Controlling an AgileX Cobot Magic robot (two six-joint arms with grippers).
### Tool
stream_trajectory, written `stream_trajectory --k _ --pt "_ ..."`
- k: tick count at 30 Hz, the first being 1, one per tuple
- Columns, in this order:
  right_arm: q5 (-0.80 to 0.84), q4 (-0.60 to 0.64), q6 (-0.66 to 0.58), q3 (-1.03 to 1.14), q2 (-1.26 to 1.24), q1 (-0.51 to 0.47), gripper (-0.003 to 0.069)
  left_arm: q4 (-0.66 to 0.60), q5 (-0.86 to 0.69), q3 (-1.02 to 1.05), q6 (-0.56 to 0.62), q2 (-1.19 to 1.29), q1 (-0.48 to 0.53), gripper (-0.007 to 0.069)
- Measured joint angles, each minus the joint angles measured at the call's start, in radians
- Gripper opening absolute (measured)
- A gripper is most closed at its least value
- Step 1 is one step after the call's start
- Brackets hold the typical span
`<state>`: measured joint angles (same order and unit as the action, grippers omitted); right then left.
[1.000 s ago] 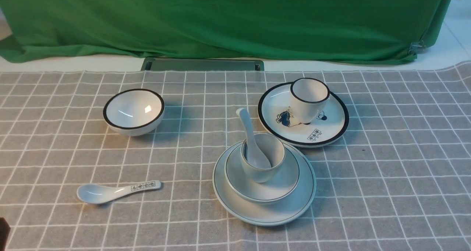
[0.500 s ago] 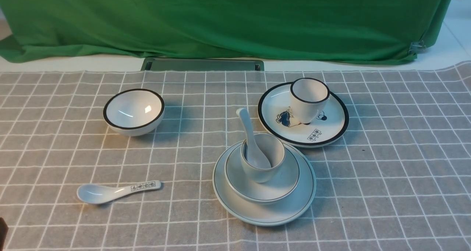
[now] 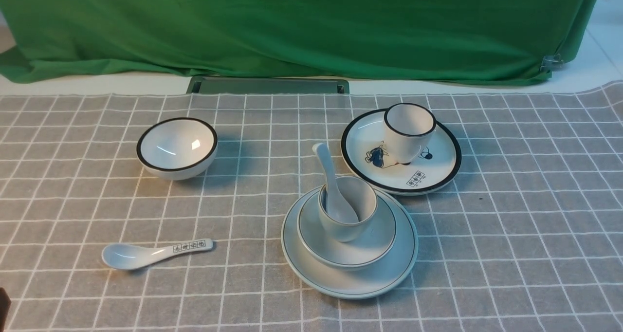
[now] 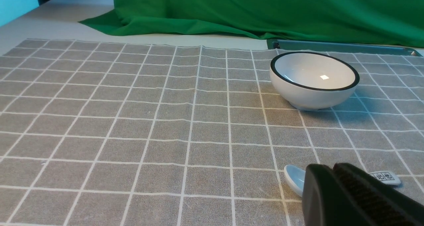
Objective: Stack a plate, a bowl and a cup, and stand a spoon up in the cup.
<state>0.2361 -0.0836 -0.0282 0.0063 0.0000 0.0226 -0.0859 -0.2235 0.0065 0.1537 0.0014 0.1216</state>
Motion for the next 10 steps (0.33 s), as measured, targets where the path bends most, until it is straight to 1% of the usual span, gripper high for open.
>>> stream_trajectory --k 10 --pt "0.000 0.000 0.000 0.000 0.000 0.000 0.0216 0.003 0.000 0.000 0.000 0.000 0.000 0.0015"
